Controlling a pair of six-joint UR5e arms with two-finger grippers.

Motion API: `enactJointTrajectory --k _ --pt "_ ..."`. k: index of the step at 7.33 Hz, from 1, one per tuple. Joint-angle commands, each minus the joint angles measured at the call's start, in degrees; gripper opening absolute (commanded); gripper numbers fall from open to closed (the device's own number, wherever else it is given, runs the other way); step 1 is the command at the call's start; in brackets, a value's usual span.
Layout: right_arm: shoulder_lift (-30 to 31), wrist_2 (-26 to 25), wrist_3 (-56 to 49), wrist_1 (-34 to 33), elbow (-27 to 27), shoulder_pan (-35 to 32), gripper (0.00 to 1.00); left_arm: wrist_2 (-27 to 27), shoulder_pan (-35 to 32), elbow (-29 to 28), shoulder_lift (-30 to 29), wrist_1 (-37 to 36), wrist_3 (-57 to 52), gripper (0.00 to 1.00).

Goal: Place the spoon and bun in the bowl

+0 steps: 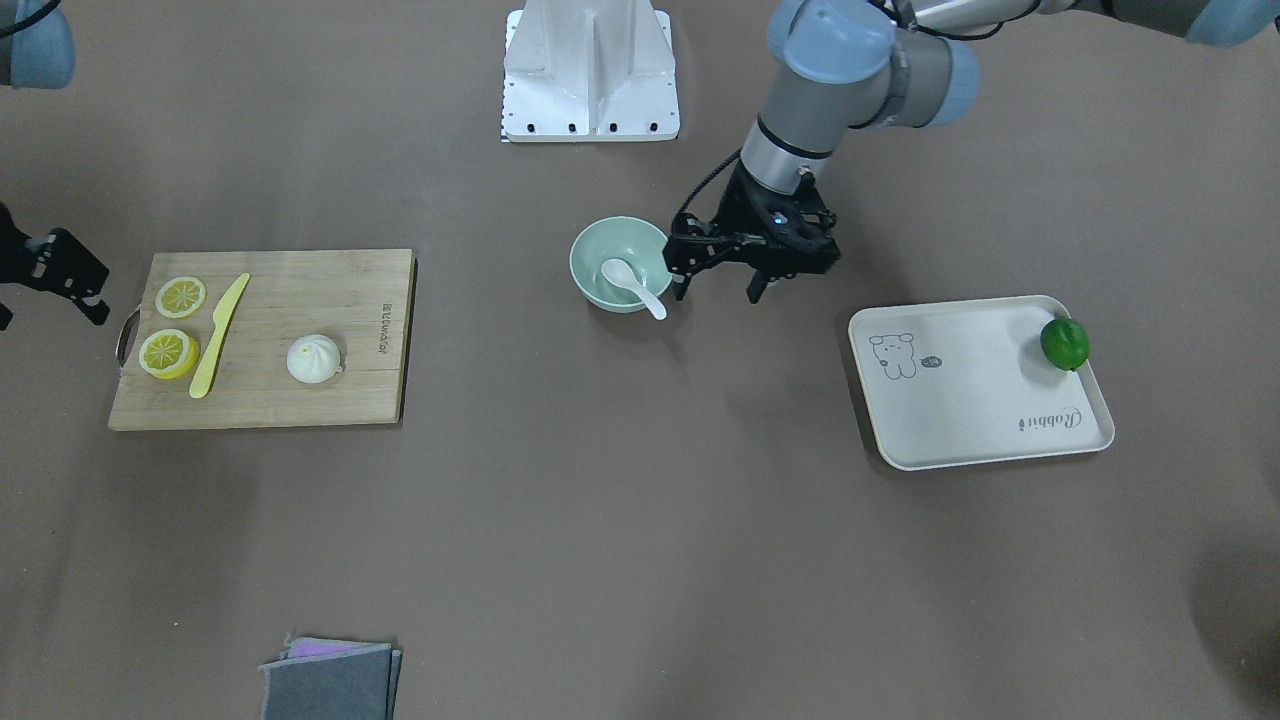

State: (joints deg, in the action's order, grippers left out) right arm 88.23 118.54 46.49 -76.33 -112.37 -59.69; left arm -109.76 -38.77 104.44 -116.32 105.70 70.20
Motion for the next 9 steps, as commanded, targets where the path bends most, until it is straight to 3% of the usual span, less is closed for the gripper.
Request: enactJointTrajectory --k 1,2,3,4,6,9 --pt "-4.36 -8.3 11.74 -0.74 0.21 9.64 0.99 -11.39 -14.24 -0.02 7.82 -1.81 -23.33 0.98" --pt "-5.86 -10.24 14.31 -0.83 0.83 12.55 0.98 -15.35 -19.8 -1.59 10.64 -1.81 -32.76 0.99" --pt "-7.53 -13.04 17.47 -0.83 2.05 15.89 0.97 -15.83 -22.37 -2.39 12.67 -1.81 -38.59 0.99" --pt "-8.76 -15.68 19.94 -0.83 3.11 18.79 0.93 -15.83 -23.36 -2.66 13.13 -1.73 -39.96 0.99" --pt "-9.21 -20.0 22.94 -0.83 3.82 22.76 0.74 -15.92 -23.37 -2.66 13.57 -1.64 -39.88 0.99" --pt "-11.32 -21.94 22.86 -0.83 6.98 23.83 0.69 -15.92 -23.37 -2.66 13.92 -1.37 -39.79 0.99"
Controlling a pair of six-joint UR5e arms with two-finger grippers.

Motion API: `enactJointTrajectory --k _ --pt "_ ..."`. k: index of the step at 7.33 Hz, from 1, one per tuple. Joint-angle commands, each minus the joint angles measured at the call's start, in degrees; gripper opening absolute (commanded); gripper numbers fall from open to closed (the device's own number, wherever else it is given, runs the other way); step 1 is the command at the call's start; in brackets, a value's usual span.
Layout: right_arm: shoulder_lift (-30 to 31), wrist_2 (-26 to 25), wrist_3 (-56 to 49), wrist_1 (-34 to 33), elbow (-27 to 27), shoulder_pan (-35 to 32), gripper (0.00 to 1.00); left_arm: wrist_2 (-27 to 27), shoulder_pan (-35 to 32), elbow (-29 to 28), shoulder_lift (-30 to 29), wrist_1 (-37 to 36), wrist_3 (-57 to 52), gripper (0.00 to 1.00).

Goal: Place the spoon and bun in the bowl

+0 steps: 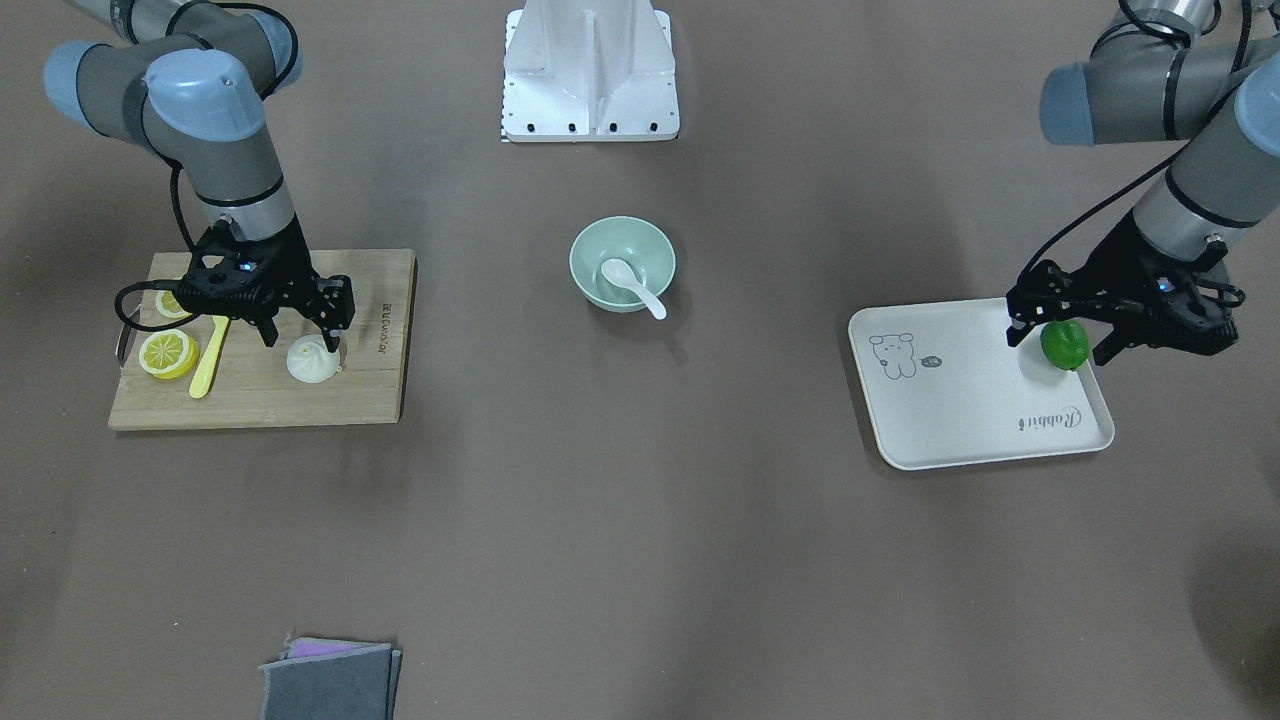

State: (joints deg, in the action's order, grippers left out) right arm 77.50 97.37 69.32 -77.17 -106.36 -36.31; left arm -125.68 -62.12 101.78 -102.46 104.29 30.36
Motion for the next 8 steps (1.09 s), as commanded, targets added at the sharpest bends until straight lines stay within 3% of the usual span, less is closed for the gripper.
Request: enactJointTrajectory --k 1,2,3,6,7,8 --pt "-0.25 -1.13 0.02 0.0 0.98 0.53 0.65 -0.01 0.06 0.0 0.07 0.04 0.14 0.99" --pt "0.02 -1.66 0.02 -0.09 0.89 0.45 0.6 -0.01 0.07 0.0 0.07 0.04 0.4 0.99" --pt "0.11 -2.1 0.11 -0.09 0.89 0.71 0.48 -0.01 0.15 0.0 0.07 0.04 0.57 0.99" --pt "0.11 -2.98 0.11 -0.09 0.72 1.76 0.08 -0.01 0.15 0.0 -0.02 0.04 0.84 0.99" --pt "0.11 -2.98 0.11 -0.09 0.37 1.76 0.0 -0.09 0.15 0.0 -0.11 0.04 0.84 0.99" --pt "-0.24 -2.89 0.2 -0.17 0.02 1.76 0.0 -0.09 0.15 0.0 -0.11 -0.05 0.84 0.99"
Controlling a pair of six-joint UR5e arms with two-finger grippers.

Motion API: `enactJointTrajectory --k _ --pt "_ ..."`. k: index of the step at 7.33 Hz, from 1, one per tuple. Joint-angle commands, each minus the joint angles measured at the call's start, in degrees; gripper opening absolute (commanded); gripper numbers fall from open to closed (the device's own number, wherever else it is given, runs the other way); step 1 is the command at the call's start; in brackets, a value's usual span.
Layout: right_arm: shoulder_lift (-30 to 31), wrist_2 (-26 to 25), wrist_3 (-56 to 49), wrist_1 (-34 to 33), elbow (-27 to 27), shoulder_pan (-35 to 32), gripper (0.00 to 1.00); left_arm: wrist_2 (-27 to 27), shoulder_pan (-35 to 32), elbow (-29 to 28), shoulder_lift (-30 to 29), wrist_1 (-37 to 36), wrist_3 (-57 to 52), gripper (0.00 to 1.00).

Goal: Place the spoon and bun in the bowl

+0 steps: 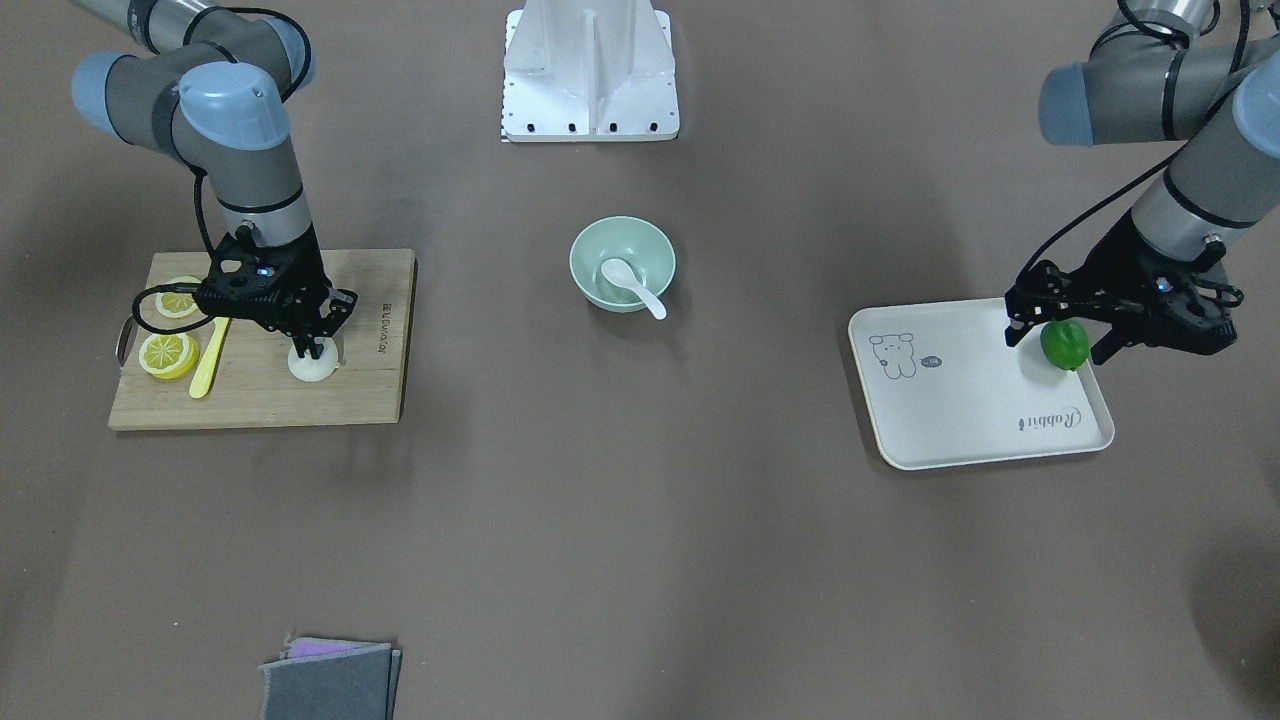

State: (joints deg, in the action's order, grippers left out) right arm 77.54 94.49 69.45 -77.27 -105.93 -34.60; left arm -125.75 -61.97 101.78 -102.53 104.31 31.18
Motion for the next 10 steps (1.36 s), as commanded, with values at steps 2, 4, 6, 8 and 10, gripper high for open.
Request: enactJointTrajectory --k 2,4,6,8,10 --pt "-6.91 0.34 3.73 -13.78 -5.23 0.5 0.0 -0.03 0.0 0.0 -0.3 -0.25 0.1 0.99" --pt "-20.25 -0.18 13.99 -23.75 -4.37 5.05 0.0 -0.03 0.18 0.0 -0.38 -0.25 0.1 0.99" --pt "-31.35 -4.28 22.26 -27.05 1.83 10.58 0.0 -0.03 0.18 0.0 -0.56 -0.33 0.1 0.99" --pt "-39.53 -8.69 28.95 -26.61 10.54 14.46 0.0 -0.29 0.18 0.0 -0.65 -0.42 0.19 0.99" --pt "-39.66 -10.11 29.42 -26.61 10.66 16.4 0.0 -0.29 0.35 -0.43 -0.74 -0.42 0.19 0.99"
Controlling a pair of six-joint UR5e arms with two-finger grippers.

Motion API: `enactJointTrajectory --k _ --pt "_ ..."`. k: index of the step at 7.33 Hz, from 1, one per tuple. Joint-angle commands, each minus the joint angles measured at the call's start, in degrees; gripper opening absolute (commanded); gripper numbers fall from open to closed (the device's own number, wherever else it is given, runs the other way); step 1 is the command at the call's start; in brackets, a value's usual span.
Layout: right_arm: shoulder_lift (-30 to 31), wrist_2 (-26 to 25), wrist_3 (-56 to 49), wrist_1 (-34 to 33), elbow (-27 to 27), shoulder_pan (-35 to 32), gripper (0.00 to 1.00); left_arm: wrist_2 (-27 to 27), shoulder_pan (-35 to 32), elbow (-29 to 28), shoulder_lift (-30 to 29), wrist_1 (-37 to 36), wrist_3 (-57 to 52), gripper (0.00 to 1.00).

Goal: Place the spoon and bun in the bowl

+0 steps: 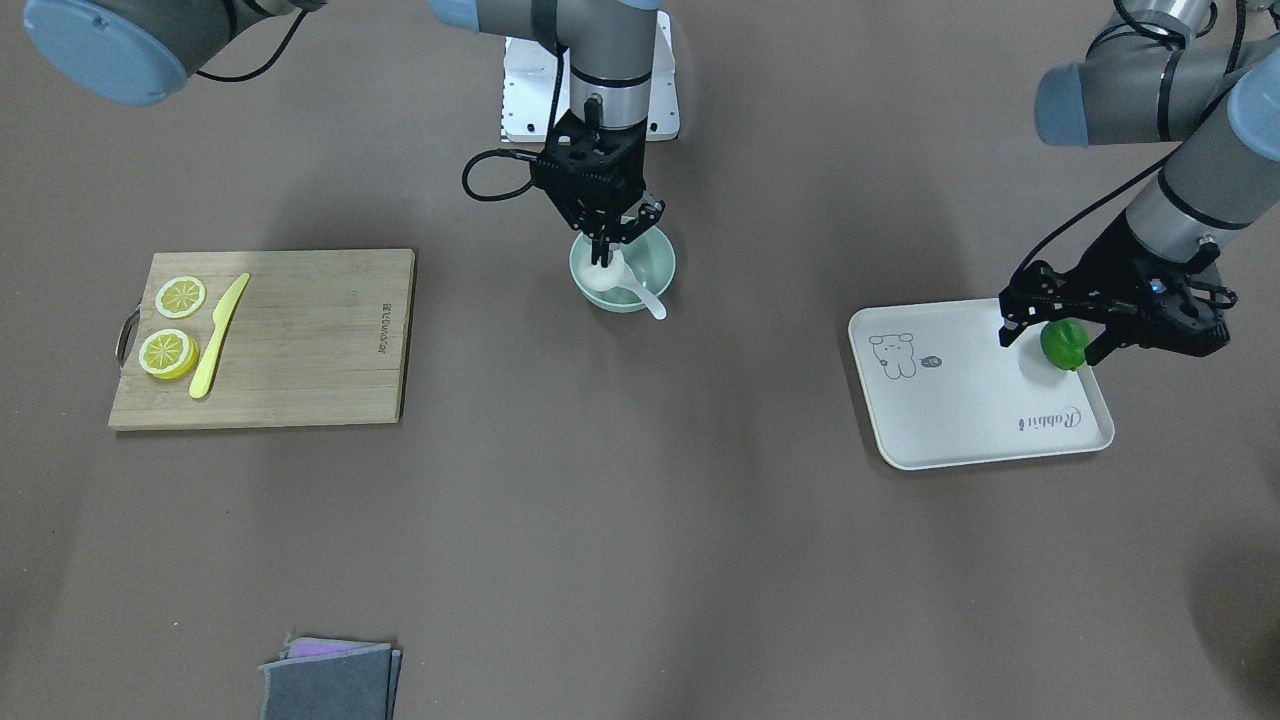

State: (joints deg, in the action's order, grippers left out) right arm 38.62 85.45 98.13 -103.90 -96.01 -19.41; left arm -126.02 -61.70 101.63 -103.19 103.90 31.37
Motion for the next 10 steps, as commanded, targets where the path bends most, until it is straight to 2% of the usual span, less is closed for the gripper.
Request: enactJointTrajectory --k 1,2,4,5,6,7,8,9,10 --pt "-0.82 -1.08 0.66 0.19 0.73 1.31 0.25 -0.02 0.08 -0.29 -0.08 -0.01 0.01 0.99" --pt "-0.48 -2.21 0.31 0.1 0.56 1.66 0.99 -0.02 0.08 -0.29 -0.16 -0.01 0.01 0.99" --pt "-0.65 -1.87 -0.83 -0.07 -1.45 1.66 1.0 -0.02 0.08 -0.38 -0.16 -0.01 0.01 0.99" --pt "-0.39 -1.26 -4.93 -0.42 -2.68 -0.08 1.0 -0.02 0.08 -0.64 -0.16 -0.01 -0.08 0.99" --pt "0.57 4.66 -10.45 -0.43 -2.69 -5.49 1.0 0.15 -0.26 -0.55 0.01 -0.01 -0.16 0.99" --pt "4.06 11.77 -21.12 -0.08 -2.69 -12.51 1.0 0.07 -2.01 -0.47 0.36 -0.1 -0.86 0.99" --pt "8.71 16.71 -33.84 0.45 -3.39 -19.45 1.0 -2.63 -5.42 -0.47 0.45 -1.41 -1.22 0.99" --pt "12.5 23.38 -45.63 0.36 -4.01 -26.83 1.0 -6.57 -9.54 -0.29 0.36 -7.77 -8.44 0.99" --pt "16.45 30.93 -55.49 0.36 -4.27 -35.43 1.0 -7.39 -14.02 -0.12 -0.68 -19.58 -21.48 0.99"
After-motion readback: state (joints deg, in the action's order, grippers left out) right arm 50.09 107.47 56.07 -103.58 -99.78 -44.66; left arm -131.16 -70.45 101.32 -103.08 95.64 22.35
